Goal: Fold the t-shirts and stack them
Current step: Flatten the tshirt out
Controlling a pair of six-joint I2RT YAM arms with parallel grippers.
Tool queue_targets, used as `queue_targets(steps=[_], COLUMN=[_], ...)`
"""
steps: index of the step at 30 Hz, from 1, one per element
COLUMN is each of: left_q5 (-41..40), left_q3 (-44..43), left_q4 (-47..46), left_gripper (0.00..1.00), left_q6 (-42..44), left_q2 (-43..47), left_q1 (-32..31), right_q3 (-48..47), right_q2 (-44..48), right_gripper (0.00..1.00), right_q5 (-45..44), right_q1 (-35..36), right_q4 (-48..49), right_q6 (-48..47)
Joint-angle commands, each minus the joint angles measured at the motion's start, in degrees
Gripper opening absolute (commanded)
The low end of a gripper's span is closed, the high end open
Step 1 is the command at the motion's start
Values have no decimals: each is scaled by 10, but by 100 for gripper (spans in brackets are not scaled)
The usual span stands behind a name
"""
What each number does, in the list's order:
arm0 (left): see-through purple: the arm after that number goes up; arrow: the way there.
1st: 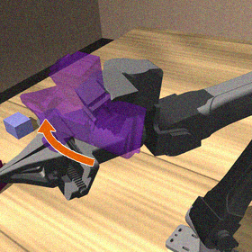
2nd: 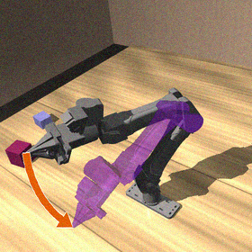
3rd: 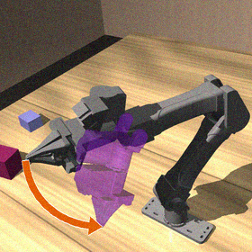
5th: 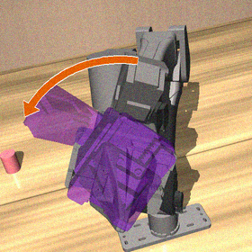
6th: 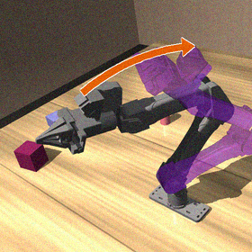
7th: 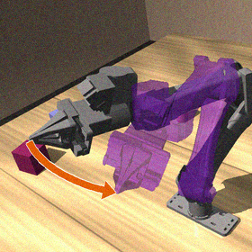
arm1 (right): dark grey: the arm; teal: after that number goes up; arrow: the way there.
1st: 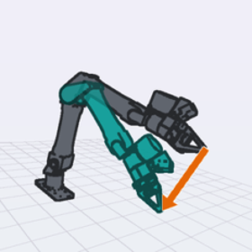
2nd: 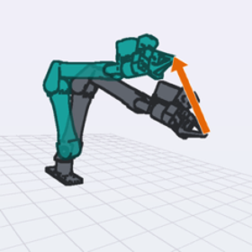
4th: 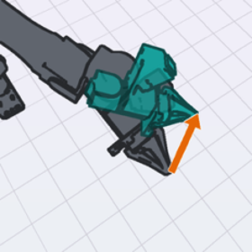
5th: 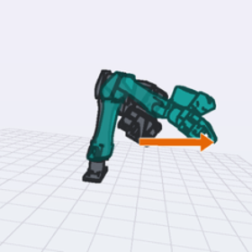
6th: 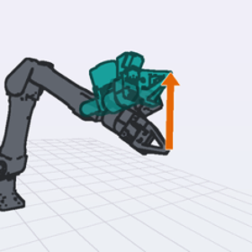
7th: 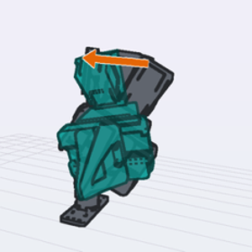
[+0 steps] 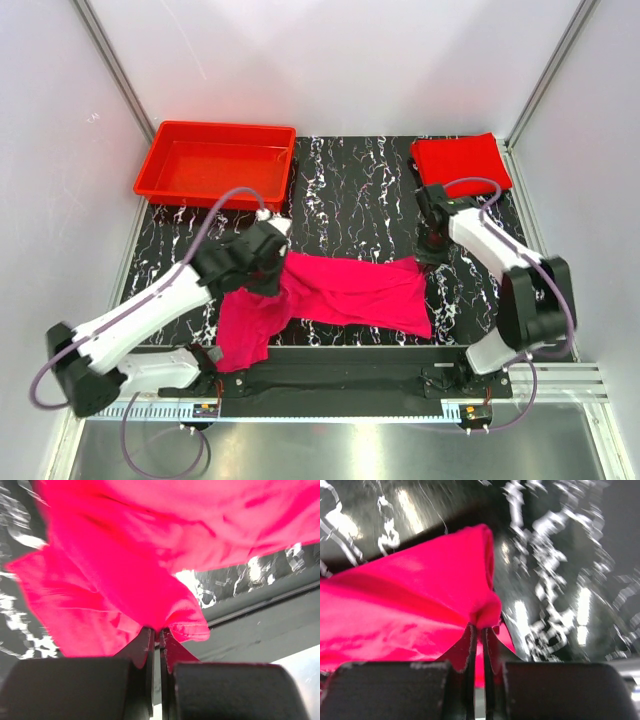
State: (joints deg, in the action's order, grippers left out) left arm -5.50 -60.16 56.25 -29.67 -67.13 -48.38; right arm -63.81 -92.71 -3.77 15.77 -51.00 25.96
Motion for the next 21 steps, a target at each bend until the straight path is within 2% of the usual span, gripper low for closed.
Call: queue_targets(steps=[1, 4, 8, 12, 15, 18, 21], left_q5=[-98, -156, -209, -239, -227, -203, -229], left_q3=[-46, -89, -173, -280, -356, -362, -376], left_q4=[44, 69, 50, 5, -44, -107, -155], left_gripper=[0, 0, 0, 0, 0, 0, 0], left_q6=[-16, -7, 51, 119, 142, 183, 214], left_q2=[47, 60, 28, -25, -70, -103, -149], left_q1=[-1, 0, 24, 91, 140, 174, 202], right_q3=[7, 3, -43, -111, -162, -216, -278], right_q2=[91, 138, 142, 111, 87, 40, -30], right_gripper=[0, 0, 0, 0, 0, 0, 0], right_q5=[-48, -50, -55, -34, -18, 4, 10], right_q1=[-10, -21, -38, -79, -108, -128, -139], right_q4=[-74, -107, -118, -130, -125, -103, -69], right_q6=[19, 30, 30, 23, 20, 14, 2])
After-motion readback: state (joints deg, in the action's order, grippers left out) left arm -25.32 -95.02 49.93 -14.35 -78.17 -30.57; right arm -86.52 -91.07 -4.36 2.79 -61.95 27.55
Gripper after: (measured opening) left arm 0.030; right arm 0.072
